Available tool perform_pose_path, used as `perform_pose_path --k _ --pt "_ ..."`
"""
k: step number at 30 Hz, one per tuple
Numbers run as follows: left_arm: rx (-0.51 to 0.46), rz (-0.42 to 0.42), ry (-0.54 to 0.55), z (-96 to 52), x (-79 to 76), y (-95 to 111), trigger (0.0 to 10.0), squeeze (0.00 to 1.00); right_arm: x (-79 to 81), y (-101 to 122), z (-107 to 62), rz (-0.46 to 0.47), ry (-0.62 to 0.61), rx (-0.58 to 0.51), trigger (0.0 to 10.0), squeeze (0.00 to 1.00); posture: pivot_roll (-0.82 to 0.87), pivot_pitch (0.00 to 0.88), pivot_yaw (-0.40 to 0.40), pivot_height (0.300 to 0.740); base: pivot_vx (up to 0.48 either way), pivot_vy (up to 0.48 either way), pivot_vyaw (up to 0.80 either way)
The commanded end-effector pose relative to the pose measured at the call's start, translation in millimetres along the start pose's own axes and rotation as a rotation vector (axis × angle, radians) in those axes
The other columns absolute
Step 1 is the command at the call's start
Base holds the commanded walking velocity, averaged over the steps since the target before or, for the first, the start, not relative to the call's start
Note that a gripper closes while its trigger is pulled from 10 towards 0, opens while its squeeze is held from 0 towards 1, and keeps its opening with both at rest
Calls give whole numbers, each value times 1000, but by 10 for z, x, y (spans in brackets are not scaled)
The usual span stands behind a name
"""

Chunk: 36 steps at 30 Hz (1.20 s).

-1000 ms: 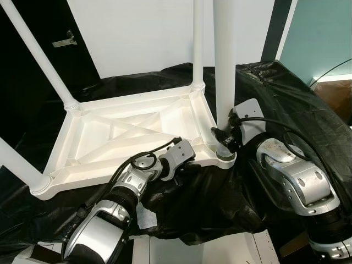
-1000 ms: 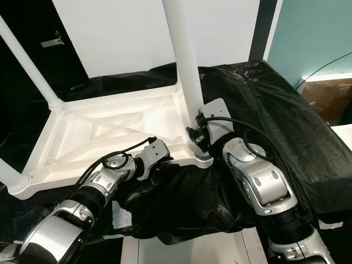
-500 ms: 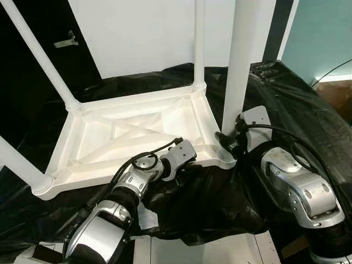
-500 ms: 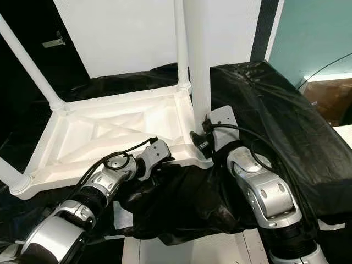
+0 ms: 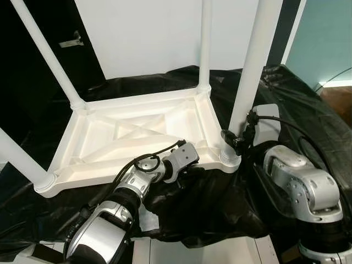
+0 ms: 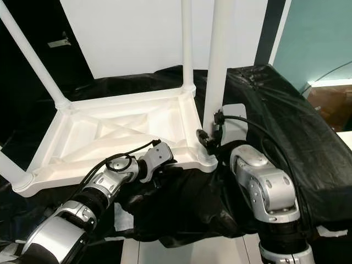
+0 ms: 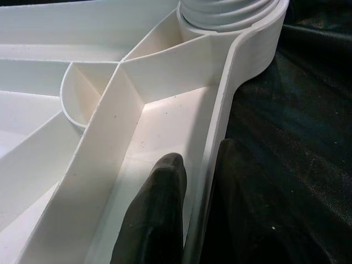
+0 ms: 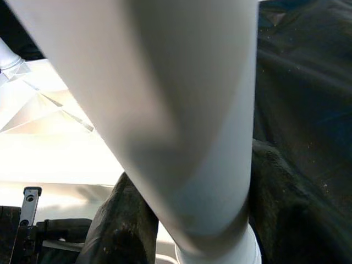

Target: Building children table

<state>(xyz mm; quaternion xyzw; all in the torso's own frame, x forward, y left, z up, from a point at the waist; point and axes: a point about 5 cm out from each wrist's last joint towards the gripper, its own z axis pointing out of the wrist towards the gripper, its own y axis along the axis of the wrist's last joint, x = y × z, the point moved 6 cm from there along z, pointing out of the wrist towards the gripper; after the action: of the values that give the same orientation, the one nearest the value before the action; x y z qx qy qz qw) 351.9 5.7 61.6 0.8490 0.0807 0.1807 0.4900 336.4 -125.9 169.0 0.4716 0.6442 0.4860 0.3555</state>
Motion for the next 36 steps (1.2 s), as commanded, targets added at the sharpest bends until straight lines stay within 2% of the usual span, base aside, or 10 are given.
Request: perform_pose_path --k 1,3,6,11,16,18,21,28,30,36 --pt "113 -32 5 -44 -34 -308 10000 0 32 -711 -12 122 29 303 10000 0 -190 12 73 740 0 0 0" --pt "111 -33 6 -38 -37 -302 10000 0 36 -722 -32 133 37 323 10000 0 -190 12 70 740 0 0 0" --pt "109 -38 5 -32 -52 -310 10000 0 45 -759 -73 63 40 349 10000 0 -191 15 65 740 0 0 0" --pt "109 -39 6 -31 -55 -312 10000 0 47 -757 -78 23 37 346 10000 0 -192 15 64 740 0 0 0" --pt "107 -43 5 -26 -68 -315 10000 0 99 -786 -37 12 -43 263 10000 0 -190 22 62 740 0 0 0" --pt "108 -44 2 -27 -78 -325 10000 0 122 -767 22 42 -112 190 10000 0 -186 27 65 740 0 0 0" --pt "109 -44 0 -27 -83 -331 10000 0 120 -765 50 42 -139 167 10000 0 -181 30 69 740 0 0 0" --pt "120 -47 -1 -55 -82 -372 10000 0 -89 -683 154 39 -319 48 10000 0 -152 34 76 740 0 0 0" --pt "120 -47 -1 -55 -82 -372 10000 0 -89 -683 154 39 -319 48 10000 0 -152 34 76 740 0 0 0" --pt "130 -54 4 -100 -71 -422 10000 0 -118 -556 246 83 -410 -75 10000 0 -119 35 81 740 0 0 0"
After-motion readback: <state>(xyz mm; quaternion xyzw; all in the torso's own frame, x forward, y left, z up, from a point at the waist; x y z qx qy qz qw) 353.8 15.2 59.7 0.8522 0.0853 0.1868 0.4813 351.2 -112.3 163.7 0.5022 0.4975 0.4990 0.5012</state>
